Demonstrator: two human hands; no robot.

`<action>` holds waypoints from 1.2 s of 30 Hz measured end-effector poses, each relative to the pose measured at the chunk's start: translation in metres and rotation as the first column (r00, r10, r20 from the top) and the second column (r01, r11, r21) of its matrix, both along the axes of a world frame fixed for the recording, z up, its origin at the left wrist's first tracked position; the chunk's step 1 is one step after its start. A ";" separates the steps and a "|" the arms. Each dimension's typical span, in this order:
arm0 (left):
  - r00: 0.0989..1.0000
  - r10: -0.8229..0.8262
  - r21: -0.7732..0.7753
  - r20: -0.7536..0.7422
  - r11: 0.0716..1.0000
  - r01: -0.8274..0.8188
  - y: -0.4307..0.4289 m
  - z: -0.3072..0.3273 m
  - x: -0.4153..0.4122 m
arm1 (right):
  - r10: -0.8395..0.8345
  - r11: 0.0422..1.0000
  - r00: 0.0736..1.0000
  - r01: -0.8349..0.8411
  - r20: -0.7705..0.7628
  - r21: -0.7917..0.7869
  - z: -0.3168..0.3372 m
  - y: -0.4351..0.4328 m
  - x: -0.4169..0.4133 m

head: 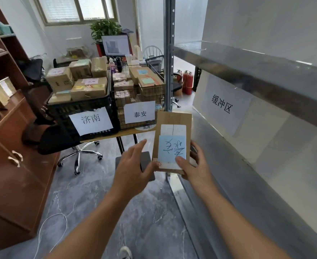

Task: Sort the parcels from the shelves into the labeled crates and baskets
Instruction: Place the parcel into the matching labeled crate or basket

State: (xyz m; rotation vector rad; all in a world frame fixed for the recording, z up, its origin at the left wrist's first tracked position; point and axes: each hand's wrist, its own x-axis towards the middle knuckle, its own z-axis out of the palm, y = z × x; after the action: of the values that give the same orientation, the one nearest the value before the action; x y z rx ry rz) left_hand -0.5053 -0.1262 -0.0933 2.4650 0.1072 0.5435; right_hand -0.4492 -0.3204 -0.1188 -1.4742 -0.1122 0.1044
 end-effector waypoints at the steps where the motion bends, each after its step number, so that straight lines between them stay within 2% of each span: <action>1: 1.000 0.027 0.043 -0.002 0.999 -0.027 0.010 0.002 0.010 | 0.005 1.000 1.000 -0.005 -0.001 -0.004 0.000 0.007 0.010; 11: 0.991 0.130 0.366 0.030 0.921 -0.132 0.159 0.020 0.140 | 0.029 0.997 0.999 -0.027 0.039 -0.070 0.014 0.123 0.140; 15: 0.988 0.150 0.382 -0.021 0.915 -0.130 0.220 0.028 0.191 | 0.026 0.999 0.999 -0.025 0.033 -0.028 0.026 0.174 0.200; 18: 0.989 0.146 0.379 -0.030 0.917 -0.124 0.254 0.037 0.226 | 0.010 0.999 0.999 -0.008 0.035 -0.051 0.036 0.200 0.237; 26: 0.984 0.174 0.279 -0.035 0.947 -0.158 0.298 0.044 0.297 | 0.007 0.995 0.996 0.001 0.087 -0.101 0.074 0.246 0.331; 31: 0.973 0.227 0.253 -0.039 0.944 -0.210 0.321 0.047 0.346 | 0.042 0.986 0.994 -0.024 0.105 -0.164 0.091 0.282 0.407; 36: 0.960 0.270 0.240 -0.076 0.939 -0.245 0.344 0.053 0.403 | 0.175 0.950 0.981 -0.147 0.080 -0.276 0.092 0.329 0.485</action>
State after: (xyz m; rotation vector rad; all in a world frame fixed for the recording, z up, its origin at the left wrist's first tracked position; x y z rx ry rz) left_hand -0.1024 0.2182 -0.0402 2.7256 0.4404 0.5589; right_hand 0.0354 0.0084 -0.0264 -1.7422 -0.3131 0.1817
